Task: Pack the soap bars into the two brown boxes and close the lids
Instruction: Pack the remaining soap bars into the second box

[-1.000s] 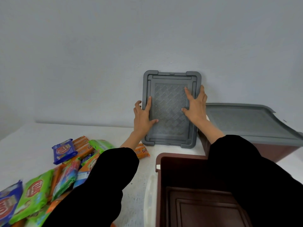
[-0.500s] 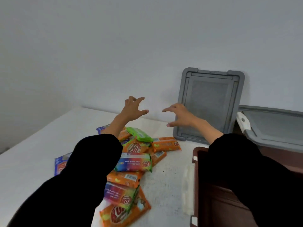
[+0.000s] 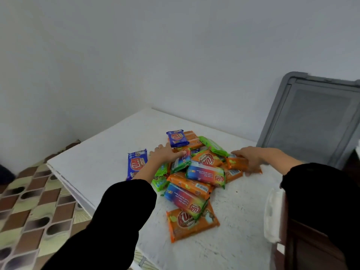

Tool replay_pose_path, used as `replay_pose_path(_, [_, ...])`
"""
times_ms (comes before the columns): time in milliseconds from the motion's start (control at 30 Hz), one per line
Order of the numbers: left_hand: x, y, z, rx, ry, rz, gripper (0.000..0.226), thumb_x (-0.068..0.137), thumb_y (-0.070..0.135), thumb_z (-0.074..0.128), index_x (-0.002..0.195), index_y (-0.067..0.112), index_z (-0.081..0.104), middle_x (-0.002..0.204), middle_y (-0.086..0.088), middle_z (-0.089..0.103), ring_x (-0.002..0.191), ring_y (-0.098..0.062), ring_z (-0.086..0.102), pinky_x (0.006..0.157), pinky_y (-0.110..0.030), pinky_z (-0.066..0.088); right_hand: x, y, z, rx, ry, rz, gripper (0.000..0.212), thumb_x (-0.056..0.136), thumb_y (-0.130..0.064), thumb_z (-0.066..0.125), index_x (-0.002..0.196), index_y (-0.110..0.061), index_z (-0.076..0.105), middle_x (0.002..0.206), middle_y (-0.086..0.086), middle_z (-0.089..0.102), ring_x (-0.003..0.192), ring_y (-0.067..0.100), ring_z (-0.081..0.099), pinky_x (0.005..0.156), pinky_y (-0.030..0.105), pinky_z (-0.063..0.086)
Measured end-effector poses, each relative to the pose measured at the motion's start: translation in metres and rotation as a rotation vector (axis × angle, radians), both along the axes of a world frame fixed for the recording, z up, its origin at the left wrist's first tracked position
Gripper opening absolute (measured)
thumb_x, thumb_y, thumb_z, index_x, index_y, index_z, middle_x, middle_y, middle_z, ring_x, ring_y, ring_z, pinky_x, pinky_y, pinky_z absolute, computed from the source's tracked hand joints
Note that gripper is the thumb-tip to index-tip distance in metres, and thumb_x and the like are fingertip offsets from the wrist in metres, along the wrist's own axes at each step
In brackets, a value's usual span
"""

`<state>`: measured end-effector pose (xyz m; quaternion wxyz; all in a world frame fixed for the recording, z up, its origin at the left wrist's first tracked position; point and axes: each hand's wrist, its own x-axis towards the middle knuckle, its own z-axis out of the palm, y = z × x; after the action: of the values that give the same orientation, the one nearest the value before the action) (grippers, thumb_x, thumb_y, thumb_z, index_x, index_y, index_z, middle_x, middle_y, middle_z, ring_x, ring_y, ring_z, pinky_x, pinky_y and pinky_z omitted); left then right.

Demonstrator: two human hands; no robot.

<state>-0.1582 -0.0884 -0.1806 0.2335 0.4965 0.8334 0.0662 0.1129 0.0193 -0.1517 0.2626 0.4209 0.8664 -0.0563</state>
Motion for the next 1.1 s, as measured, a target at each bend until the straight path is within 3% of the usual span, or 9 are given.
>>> replay_pose_path(100, [0.0, -0.006, 0.001, -0.085, 0.102, 0.064, 0.086, 0.08, 0.073, 0.039, 0.143, 0.015, 0.028, 0.149, -0.021, 0.024, 0.139, -0.038, 0.019, 0.113, -0.052, 0.02, -0.003, -0.001, -0.006, 0.076, 0.005, 0.039, 0.082, 0.075, -0.029, 0.071, 0.145, -0.021, 0.027, 0.135, 0.007, 0.05, 0.122, 0.025, 0.049, 0.1, 0.033, 0.042])
replay_pose_path(233, [-0.002, -0.018, 0.009, -0.095, 0.172, 0.014, 0.068, 0.09, 0.054, 0.043, 0.143, 0.013, 0.029, 0.147, -0.022, 0.027, 0.138, -0.036, 0.024, 0.111, -0.047, 0.026, -0.003, 0.001, -0.004, 0.099, -0.017, 0.067, 0.081, 0.073, -0.031, 0.072, 0.142, -0.02, 0.031, 0.133, 0.008, 0.052, 0.12, 0.026, 0.05, 0.099, 0.035, 0.043])
replay_pose_path(333, [0.001, -0.028, 0.018, -0.082, 0.187, 0.06, 0.069, 0.089, 0.052, 0.047, 0.142, 0.01, 0.03, 0.147, -0.021, 0.023, 0.138, -0.036, 0.021, 0.11, -0.048, 0.026, -0.003, -0.001, -0.001, 0.09, -0.018, 0.052, 0.084, 0.073, -0.031, 0.074, 0.143, -0.021, 0.028, 0.136, 0.008, 0.048, 0.123, 0.026, 0.048, 0.101, 0.035, 0.042])
replay_pose_path(500, [0.005, -0.039, 0.016, -0.07, 0.163, 0.246, 0.086, 0.083, 0.065, 0.046, 0.142, 0.005, 0.03, 0.152, -0.018, 0.012, 0.142, -0.036, 0.004, 0.113, -0.055, 0.018, 0.0, -0.001, 0.003, 0.064, 0.016, 0.034, 0.088, 0.069, -0.03, 0.078, 0.143, -0.021, 0.031, 0.136, 0.008, 0.048, 0.121, 0.025, 0.048, 0.1, 0.033, 0.043])
replay_pose_path(633, [0.016, -0.047, 0.017, -0.013, 0.098, 0.241, 0.071, 0.09, 0.054, 0.044, 0.143, 0.012, 0.025, 0.153, -0.023, 0.007, 0.142, -0.041, 0.001, 0.115, -0.055, 0.012, 0.0, -0.003, 0.006, 0.036, 0.022, 0.026, 0.086, 0.067, -0.026, 0.08, 0.139, -0.023, 0.034, 0.131, 0.009, 0.05, 0.118, 0.026, 0.05, 0.095, 0.034, 0.044])
replay_pose_path(767, [0.036, -0.052, 0.014, -0.019, 0.164, 0.211, 0.056, 0.096, 0.048, 0.033, 0.145, 0.024, 0.023, 0.15, -0.023, 0.019, 0.138, -0.043, 0.019, 0.111, -0.057, 0.015, 0.0, -0.004, 0.009, 0.015, 0.032, 0.015, 0.084, 0.063, -0.027, 0.083, 0.135, -0.024, 0.038, 0.127, 0.009, 0.052, 0.111, 0.025, 0.051, 0.094, 0.035, 0.045])
replay_pose_path(933, [0.023, -0.055, 0.015, 0.058, 0.229, 0.173, 0.059, 0.088, 0.057, 0.044, 0.139, 0.027, 0.039, 0.138, -0.016, 0.044, 0.123, -0.034, 0.046, 0.097, -0.046, 0.044, 0.003, -0.009, 0.017, -0.002, 0.081, -0.004, 0.079, 0.064, -0.025, 0.082, 0.132, -0.023, 0.042, 0.122, 0.006, 0.055, 0.103, 0.021, 0.05, 0.084, 0.029, 0.041])
replay_pose_path(1033, [0.021, -0.055, 0.021, 0.173, 0.2, 0.132, 0.056, 0.089, 0.052, 0.049, 0.139, 0.028, 0.04, 0.132, -0.015, 0.049, 0.12, -0.033, 0.049, 0.096, -0.045, 0.044, 0.01, -0.009, 0.024, 0.035, 0.214, -0.092, 0.075, 0.065, -0.02, 0.08, 0.13, -0.024, 0.043, 0.113, 0.005, 0.055, 0.097, 0.021, 0.05, 0.083, 0.031, 0.044])
replay_pose_path(1100, [0.023, -0.051, 0.037, 0.279, 0.169, 0.078, 0.055, 0.09, 0.048, 0.05, 0.139, 0.028, 0.039, 0.131, -0.018, 0.049, 0.119, -0.035, 0.048, 0.095, -0.043, 0.041, 0.017, -0.01, 0.034, 0.058, 0.334, -0.153, 0.076, 0.062, -0.024, 0.083, 0.128, -0.024, 0.044, 0.119, 0.008, 0.057, 0.099, 0.023, 0.053, 0.085, 0.032, 0.045])
